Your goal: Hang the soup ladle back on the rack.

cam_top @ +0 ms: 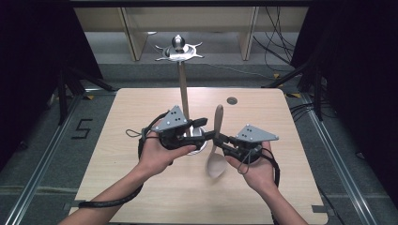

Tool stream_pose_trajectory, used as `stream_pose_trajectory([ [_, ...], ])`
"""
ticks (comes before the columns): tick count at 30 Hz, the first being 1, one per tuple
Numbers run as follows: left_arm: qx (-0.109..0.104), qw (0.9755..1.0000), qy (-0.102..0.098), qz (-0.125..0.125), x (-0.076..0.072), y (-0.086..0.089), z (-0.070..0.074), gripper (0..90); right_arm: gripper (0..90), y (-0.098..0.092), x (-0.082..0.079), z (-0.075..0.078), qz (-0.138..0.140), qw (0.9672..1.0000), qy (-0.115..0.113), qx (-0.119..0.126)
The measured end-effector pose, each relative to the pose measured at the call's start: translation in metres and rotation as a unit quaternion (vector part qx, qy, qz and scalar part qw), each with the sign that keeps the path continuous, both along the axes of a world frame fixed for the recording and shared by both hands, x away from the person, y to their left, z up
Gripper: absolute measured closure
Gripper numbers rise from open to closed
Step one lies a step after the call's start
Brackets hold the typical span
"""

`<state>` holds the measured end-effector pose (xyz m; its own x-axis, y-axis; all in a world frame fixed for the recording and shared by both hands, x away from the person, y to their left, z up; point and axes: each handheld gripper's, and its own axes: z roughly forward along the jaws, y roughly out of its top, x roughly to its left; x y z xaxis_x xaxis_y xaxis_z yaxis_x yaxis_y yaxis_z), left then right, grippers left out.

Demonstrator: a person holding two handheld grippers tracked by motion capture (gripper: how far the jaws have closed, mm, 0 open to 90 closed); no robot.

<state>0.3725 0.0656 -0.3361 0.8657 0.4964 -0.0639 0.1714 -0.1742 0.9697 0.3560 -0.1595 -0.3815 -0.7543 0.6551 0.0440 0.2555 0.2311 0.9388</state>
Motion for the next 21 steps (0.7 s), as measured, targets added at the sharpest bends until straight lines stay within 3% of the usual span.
stream_pose_trajectory([
  [9, 0.002, 1.0000, -0.001, -0.007, 0.003, -0.013, -0.002, 58.7, 77.2, 0.004, -0.004, -0.001, -0.007, 0.9999, 0.012, -0.008],
  [10, 0.003, 1.0000, -0.001, -0.006, 0.003, -0.013, -0.002, 60.6, 77.2, 0.005, -0.002, -0.002, -0.005, 0.9999, -0.001, -0.010],
  [13, 0.006, 0.9999, -0.012, -0.007, 0.002, -0.016, -0.002, 65.6, 77.1, 0.007, -0.007, 0.000, -0.011, 0.9998, 0.010, -0.012],
  [16, -0.001, 0.9999, -0.014, -0.007, 0.001, -0.015, -0.002, 72.5, 77.1, 0.007, -0.006, 0.000, -0.005, 0.9999, -0.001, -0.015],
  [21, 0.004, 0.9997, -0.024, -0.006, 0.000, -0.014, 0.000, 73.7, 77.0, 0.008, -0.010, 0.003, -0.017, 0.9996, 0.000, -0.023],
])
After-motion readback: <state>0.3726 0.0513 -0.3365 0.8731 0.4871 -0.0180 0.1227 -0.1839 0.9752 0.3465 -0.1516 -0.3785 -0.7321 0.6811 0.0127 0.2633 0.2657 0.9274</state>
